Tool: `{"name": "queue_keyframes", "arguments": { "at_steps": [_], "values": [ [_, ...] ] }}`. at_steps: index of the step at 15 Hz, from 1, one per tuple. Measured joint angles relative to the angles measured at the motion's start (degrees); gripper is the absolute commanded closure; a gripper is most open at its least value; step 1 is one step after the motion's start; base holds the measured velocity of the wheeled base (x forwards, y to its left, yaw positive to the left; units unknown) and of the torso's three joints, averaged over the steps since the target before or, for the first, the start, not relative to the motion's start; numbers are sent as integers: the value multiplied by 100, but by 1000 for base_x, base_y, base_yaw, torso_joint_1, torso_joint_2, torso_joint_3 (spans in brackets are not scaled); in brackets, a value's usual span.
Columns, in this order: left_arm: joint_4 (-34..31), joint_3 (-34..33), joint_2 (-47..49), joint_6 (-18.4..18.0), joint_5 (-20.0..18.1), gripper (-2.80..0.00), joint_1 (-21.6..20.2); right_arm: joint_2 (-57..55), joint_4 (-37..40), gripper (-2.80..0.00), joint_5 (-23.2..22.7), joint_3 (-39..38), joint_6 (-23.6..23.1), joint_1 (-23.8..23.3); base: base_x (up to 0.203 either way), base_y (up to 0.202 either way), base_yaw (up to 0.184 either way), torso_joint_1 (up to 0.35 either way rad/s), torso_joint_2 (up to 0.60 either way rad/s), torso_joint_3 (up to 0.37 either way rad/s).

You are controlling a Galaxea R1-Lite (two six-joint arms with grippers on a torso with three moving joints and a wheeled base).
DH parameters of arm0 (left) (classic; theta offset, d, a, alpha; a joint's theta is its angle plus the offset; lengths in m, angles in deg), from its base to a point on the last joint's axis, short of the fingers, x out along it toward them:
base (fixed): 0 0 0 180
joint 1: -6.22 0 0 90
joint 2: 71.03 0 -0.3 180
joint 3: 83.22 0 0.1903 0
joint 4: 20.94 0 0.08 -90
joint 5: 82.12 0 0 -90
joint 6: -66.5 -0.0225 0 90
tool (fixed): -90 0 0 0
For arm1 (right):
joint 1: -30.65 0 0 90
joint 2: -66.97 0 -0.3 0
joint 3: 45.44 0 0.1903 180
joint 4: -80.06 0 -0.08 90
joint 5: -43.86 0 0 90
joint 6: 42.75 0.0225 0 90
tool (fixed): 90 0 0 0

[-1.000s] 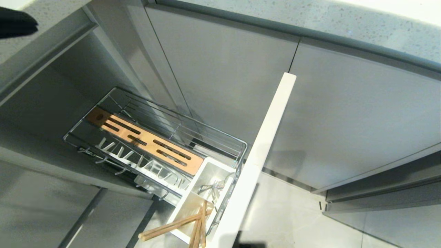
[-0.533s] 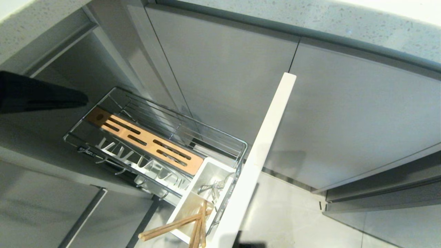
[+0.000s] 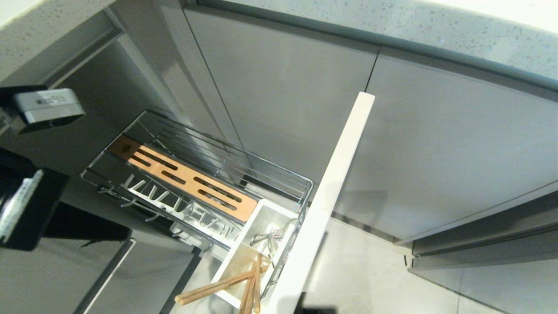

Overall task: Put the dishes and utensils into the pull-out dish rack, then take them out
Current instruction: Take the chopsticks out of the cupboard

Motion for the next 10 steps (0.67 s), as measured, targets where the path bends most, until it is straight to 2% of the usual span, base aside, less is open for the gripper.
{"name": "queue_keyframes", "arguments": {
  "at_steps": [4, 10],
  "values": [
    [-11, -223, 431, 80, 0, 0, 245, 0, 0, 0, 1, 0, -1, 0, 0, 0, 0, 0, 0, 0],
    [-41, -405, 964, 98, 2, 0, 350, 0, 0, 0, 1, 0, 0, 2, 0, 0, 0, 0, 0, 0]
  ]
}}
